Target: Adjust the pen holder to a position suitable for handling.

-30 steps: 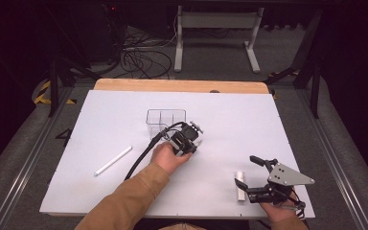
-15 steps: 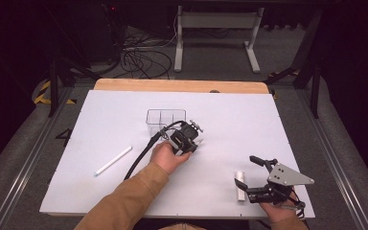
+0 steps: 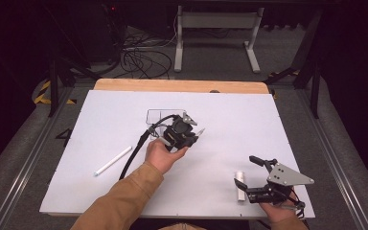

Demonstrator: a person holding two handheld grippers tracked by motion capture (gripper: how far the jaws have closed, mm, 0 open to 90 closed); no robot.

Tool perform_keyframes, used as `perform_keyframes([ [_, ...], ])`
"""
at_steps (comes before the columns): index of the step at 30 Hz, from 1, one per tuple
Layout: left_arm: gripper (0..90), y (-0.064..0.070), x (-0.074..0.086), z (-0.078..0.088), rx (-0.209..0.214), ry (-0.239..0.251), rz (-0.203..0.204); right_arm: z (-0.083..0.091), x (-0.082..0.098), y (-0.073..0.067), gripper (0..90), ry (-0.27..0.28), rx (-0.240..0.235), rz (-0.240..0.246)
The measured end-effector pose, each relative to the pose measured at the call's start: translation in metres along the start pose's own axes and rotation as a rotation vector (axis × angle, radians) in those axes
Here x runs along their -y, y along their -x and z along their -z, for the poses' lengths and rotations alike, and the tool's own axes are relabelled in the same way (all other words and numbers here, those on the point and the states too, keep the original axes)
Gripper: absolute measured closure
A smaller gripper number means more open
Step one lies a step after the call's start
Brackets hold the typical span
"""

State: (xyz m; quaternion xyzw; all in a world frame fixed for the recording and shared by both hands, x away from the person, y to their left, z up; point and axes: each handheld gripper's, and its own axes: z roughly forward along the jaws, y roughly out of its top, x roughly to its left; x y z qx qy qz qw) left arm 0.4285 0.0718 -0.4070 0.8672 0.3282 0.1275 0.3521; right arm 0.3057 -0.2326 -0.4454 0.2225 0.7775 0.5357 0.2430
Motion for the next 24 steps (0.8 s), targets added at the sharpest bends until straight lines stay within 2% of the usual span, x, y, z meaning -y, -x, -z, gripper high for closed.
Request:
perform_keyframes([
  [1,79.3,0.0,0.0,0.007,0.003,0.033,0.0,0.0,0.0,0.0,11.6,0.0,0.0,0.0],
  [2,79.3,0.0,0.0,0.007,0.003,0.033,0.0,0.0,0.0,0.0,11.6,0.0,0.0,0.0],
  [3,79.3,-0.001,-0.001,0.014,0.005,0.069,0.003,0.0,0.0,0.0,11.6,0.001,-0.001,0.0],
  [5,79.3,-0.002,-0.001,0.017,0.006,0.087,0.001,0.0,0.0,0.0,11.6,0.001,-0.001,0.0],
  [8,79.3,-0.004,-0.001,0.028,0.006,0.151,0.012,0.0,0.0,0.0,11.6,0.001,-0.001,-0.001],
  [13,79.3,-0.006,-0.001,0.038,0.008,0.2,0.019,0.0,0.0,0.0,11.6,0.001,-0.001,0.0],
  [15,79.3,-0.009,0.0,0.045,0.015,0.246,0.029,0.0,0.0,0.0,11.6,0.001,-0.001,0.0],
  [17,79.2,-0.01,0.0,0.047,0.017,0.26,0.03,0.0,0.0,0.0,11.6,0.001,-0.002,0.001],
  [18,79.2,-0.011,0.001,0.052,0.019,0.293,0.036,0.0,0.0,0.0,11.6,0.001,-0.002,0.001],
  [19,79.2,-0.011,0.001,0.054,0.017,0.307,0.038,0.0,0.0,0.0,11.6,0.0,-0.002,0.001],
  [24,79.2,-0.014,0.003,0.06,0.01,0.343,0.047,0.0,0.0,0.0,11.6,0.001,-0.002,0.002],
])
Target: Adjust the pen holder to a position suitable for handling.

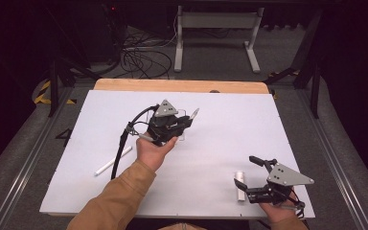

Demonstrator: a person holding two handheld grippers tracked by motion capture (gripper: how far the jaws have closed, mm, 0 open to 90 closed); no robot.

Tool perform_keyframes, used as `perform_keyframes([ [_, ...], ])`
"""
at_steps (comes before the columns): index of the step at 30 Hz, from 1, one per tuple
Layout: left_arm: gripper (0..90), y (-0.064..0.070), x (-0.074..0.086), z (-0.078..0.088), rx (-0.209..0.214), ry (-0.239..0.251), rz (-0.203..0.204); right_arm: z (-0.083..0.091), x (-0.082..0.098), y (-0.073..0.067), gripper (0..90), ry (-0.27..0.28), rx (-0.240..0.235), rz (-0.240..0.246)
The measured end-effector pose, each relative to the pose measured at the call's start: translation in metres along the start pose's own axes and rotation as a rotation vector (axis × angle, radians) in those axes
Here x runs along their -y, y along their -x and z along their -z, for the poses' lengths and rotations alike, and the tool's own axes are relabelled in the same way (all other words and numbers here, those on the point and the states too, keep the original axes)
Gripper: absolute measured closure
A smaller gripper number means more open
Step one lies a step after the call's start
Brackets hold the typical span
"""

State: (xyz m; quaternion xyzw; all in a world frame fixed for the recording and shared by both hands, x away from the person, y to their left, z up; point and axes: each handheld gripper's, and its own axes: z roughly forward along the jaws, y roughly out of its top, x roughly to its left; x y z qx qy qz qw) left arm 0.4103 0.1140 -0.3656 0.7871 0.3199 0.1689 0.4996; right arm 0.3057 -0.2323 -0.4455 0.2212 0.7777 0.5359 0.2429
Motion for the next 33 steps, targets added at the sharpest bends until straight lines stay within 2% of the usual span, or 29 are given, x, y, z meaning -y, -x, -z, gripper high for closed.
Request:
perform_keyframes([
  [8,79.2,-0.011,-0.001,0.015,-0.011,0.09,0.043,0.0,0.0,0.0,11.6,-0.001,0.0,0.001],
  [16,79.1,-0.018,0.001,0.024,-0.038,0.156,0.046,0.0,0.0,-0.001,11.6,-0.003,-0.001,-0.004],
  [18,79.0,-0.021,0.002,0.027,-0.057,0.194,0.039,-0.001,0.0,-0.001,11.6,-0.004,-0.002,-0.003],
  [23,79.0,-0.025,0.003,0.032,-0.078,0.226,0.033,-0.001,0.0,-0.001,11.6,-0.004,-0.002,-0.003],
  [33,78.9,-0.034,0.002,0.042,-0.101,0.252,0.045,-0.001,0.0,0.0,11.6,-0.003,0.0,0.002],
])
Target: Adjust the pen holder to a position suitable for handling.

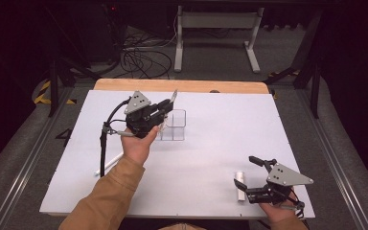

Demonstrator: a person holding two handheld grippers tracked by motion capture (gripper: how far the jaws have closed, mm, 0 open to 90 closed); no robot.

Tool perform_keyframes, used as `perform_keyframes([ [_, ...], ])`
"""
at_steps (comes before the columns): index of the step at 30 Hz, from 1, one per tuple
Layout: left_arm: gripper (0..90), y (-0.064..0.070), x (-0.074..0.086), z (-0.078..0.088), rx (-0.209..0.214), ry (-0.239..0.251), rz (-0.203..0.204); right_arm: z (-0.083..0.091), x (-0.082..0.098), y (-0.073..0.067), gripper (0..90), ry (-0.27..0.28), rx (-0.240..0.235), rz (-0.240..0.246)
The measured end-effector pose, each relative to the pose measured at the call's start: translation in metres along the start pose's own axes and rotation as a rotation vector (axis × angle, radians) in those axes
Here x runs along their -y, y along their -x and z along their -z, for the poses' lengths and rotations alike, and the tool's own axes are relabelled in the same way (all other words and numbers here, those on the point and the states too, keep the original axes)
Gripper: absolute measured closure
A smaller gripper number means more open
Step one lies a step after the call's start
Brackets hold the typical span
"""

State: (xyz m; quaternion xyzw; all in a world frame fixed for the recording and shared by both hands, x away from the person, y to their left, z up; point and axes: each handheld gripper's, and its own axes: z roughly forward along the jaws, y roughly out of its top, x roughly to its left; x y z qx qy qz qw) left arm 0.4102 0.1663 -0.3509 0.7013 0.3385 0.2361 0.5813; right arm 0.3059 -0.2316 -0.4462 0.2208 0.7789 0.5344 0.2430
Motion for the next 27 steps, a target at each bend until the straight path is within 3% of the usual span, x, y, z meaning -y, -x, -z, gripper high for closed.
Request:
perform_keyframes([
  [4,78.9,-0.004,-0.002,0.004,-0.012,0.011,0.006,0.0,0.0,0.0,11.6,-0.002,-0.001,0.001],
  [17,78.9,-0.023,-0.012,0.01,-0.077,0.012,-0.029,0.0,0.0,0.0,11.6,-0.001,0.0,0.0],
  [27,78.9,-0.034,-0.02,0.007,-0.085,0.003,-0.023,-0.001,0.0,0.0,11.7,0.0,-0.001,0.002],
])
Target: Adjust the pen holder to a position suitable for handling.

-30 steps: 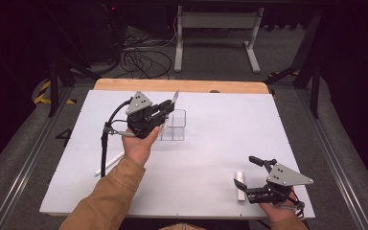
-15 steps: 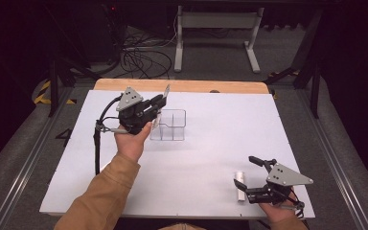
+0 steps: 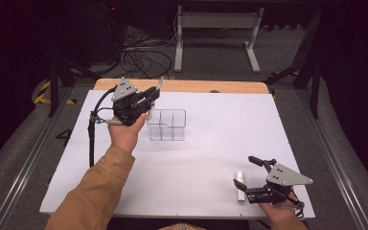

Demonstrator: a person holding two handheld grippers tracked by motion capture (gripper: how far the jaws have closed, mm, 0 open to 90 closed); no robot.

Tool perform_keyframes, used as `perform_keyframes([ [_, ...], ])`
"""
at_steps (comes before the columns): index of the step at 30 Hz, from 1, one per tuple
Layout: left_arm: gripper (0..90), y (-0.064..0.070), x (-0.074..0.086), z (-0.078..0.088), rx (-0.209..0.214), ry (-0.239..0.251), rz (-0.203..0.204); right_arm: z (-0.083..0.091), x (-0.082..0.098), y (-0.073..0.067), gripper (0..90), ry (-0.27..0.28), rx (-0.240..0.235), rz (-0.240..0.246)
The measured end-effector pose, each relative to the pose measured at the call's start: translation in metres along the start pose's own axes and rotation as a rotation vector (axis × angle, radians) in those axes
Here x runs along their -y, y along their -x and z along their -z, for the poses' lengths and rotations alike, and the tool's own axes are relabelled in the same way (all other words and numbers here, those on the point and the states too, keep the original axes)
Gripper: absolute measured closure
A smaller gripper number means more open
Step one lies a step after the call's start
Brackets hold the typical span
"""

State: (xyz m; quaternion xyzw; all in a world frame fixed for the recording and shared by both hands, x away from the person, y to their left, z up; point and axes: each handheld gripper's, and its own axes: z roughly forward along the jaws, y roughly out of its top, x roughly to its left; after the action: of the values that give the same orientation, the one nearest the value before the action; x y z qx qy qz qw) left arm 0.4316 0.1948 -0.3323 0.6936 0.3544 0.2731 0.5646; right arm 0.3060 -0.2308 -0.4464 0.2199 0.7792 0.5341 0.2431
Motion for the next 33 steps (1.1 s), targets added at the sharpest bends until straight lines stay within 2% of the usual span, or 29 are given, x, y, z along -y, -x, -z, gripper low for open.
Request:
perform_keyframes([
  [5,78.9,-0.004,-0.001,-0.005,-0.011,-0.004,0.001,0.0,0.0,0.0,11.6,0.0,-0.001,0.0],
  [10,78.9,-0.013,0.002,-0.013,-0.019,-0.017,0.019,0.0,0.0,0.0,11.6,-0.007,-0.004,-0.004],
  [12,78.9,-0.017,0.005,-0.019,-0.015,-0.027,0.041,0.001,0.0,0.0,11.6,-0.007,-0.004,-0.005],
  [16,78.9,-0.022,0.008,-0.023,0.0,-0.034,0.057,0.001,0.0,0.0,11.6,-0.007,-0.004,-0.005],
  [23,78.9,-0.029,0.014,-0.03,0.001,-0.05,0.07,0.0,0.0,0.0,11.6,-0.001,-0.002,-0.002],
  [33,78.8,-0.031,0.022,-0.039,0.013,-0.095,0.044,0.0,0.0,0.0,11.6,-0.002,-0.004,-0.001],
])
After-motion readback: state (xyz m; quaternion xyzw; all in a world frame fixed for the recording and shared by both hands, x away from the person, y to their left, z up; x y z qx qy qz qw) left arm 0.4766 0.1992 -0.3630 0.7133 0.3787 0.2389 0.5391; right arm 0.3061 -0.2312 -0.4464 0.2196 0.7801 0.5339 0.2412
